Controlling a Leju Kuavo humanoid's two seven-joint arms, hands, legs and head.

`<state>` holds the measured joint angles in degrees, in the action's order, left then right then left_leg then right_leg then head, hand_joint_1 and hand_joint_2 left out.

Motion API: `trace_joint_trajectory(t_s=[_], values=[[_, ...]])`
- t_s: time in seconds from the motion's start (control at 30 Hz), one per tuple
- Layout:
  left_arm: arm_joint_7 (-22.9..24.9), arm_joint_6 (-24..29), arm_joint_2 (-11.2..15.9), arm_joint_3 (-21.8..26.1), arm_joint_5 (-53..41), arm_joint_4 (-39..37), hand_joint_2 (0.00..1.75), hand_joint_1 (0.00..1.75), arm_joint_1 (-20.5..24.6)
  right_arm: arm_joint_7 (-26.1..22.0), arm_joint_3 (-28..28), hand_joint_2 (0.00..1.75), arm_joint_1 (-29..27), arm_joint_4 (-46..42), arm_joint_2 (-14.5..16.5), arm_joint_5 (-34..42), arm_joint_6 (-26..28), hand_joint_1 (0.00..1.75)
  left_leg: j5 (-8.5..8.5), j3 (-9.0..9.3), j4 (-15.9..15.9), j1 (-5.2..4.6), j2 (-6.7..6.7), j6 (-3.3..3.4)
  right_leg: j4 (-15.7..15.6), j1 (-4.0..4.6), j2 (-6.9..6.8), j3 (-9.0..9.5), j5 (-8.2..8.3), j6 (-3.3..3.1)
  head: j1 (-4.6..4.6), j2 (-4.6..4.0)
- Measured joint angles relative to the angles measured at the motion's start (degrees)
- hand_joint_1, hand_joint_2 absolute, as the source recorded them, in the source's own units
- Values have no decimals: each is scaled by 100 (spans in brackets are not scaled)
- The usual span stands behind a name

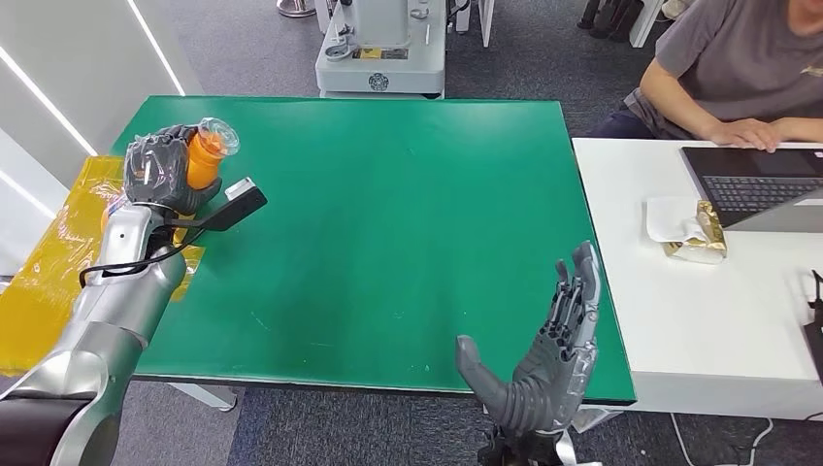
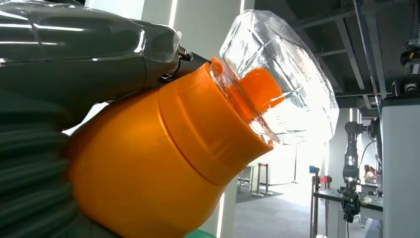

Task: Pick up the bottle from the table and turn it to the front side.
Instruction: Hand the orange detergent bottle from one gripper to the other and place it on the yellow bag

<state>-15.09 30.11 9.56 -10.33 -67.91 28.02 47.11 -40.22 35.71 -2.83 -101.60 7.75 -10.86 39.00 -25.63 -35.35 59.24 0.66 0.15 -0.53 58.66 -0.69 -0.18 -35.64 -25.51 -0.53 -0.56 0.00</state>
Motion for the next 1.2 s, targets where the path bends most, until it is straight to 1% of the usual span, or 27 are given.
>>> trace_joint_trajectory(t_s=[0.2,0.3,0.47,0.6,0.7,0.9,1.03,1.2], values=[[289,-177,61,-122,-473,-305,175,175,-10,0,14,175,5,-2,-3,-10,0,0,0,0,0,1,1,0,1,0,1,1,0,0,1,0],[356,-261,103,-217,-721,-490,175,175,-79,0,15,175,6,-2,-3,-11,-1,0,0,0,-1,1,1,0,1,0,1,1,0,-1,1,0],[377,-294,159,-415,-1189,-736,175,175,-299,0,14,175,2,-4,-3,-23,-1,0,-1,0,-1,1,1,-1,1,0,2,0,-1,-1,1,0],[413,-499,186,-672,-1699,-892,175,175,-499,0,6,175,-15,-11,-5,-18,-1,0,-3,0,-1,0,1,-2,-1,0,2,0,-3,-1,0,0],[418,-579,186,-861,-1852,-969,175,175,-657,0,3,175,-27,-17,-16,1,1,0,-3,-1,-1,0,1,-2,-1,0,2,0,-3,0,1,0],[368,-364,242,-1224,-1884,-1073,175,175,-932,0,56,175,-55,-17,-67,90,-1,0,-3,0,-1,1,1,-2,-1,0,2,0,-3,-1,1,0],[376,-205,289,-1427,-1886,-1091,175,175,-986,0,97,175,-62,-17,-101,95,-1,0,-3,0,-2,1,1,-3,0,0,1,0,-4,-1,1,0],[418,12,328,-1530,-1886,-1094,175,175,-1024,0,137,175,-66,-17,-136,124,0,0,-2,1,-2,1,1,-3,0,0,1,1,-3,-1,1,0]])
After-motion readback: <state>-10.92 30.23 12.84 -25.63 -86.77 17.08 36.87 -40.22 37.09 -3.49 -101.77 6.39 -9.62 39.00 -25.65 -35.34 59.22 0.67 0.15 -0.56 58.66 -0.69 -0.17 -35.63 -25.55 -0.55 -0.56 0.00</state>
